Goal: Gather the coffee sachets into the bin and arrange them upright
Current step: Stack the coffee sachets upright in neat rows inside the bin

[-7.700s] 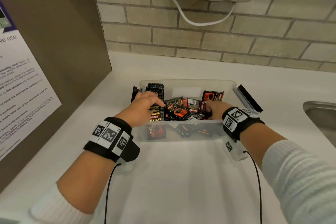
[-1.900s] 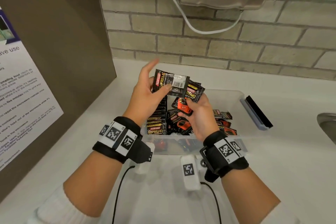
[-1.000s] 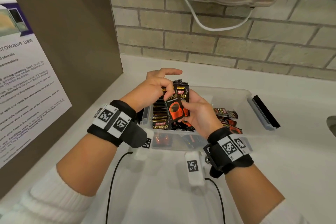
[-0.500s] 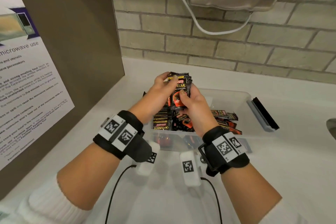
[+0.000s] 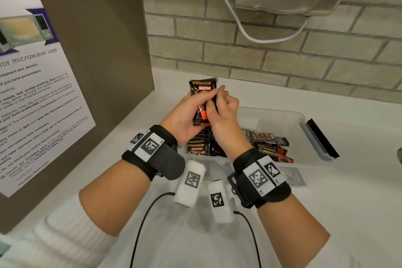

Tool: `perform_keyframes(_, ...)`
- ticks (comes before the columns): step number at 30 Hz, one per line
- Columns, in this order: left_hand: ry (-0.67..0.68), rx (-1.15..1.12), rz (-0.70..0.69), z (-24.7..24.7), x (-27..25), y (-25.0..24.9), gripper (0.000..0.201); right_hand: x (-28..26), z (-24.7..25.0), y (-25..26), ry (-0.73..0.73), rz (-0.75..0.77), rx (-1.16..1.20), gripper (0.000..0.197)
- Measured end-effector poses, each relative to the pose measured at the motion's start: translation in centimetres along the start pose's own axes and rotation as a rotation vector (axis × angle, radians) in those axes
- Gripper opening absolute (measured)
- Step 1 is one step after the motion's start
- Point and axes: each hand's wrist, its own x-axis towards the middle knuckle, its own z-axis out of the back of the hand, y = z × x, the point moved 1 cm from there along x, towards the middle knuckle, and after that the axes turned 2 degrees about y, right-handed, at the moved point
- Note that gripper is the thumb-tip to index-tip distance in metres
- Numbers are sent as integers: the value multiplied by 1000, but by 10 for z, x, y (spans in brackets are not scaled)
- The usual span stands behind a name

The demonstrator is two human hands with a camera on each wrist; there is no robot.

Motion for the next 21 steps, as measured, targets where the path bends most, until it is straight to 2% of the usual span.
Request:
perform_keyframes(2,-3,22,5,2,0,-3,37,-1,4,2,-10,77,-277,60)
perform_keyframes(3,-12,42,1,5,1,-4,34,-1,9,1,16,88,-338,61)
perform_keyframes(6,-37,70,9,21,2,-9,24,3,33,1,53,12,-317,54)
perform_keyframes(8,-55,92,39,35,1,-11,18,12,54,1,90,-22,-383,45)
perform_keyframes(9,-67,96,60,42,1,-10,15,17,64,2,156,-41,-462,42)
perform_keyframes(11,-83,83,95,50,1,-4,12,28,81,5,376,-82,-728,37)
perform_keyframes(15,-95,32,114,49,5,9,21,43,87,13,863,-148,-1259,39)
perform_keyframes(18,-92,36,112,48,9,14,19,50,73,1,1137,-164,-1490,43)
perform_keyframes(21,-121,20,123,54,13,15,18,56,57,-23,1294,-159,-1587,42)
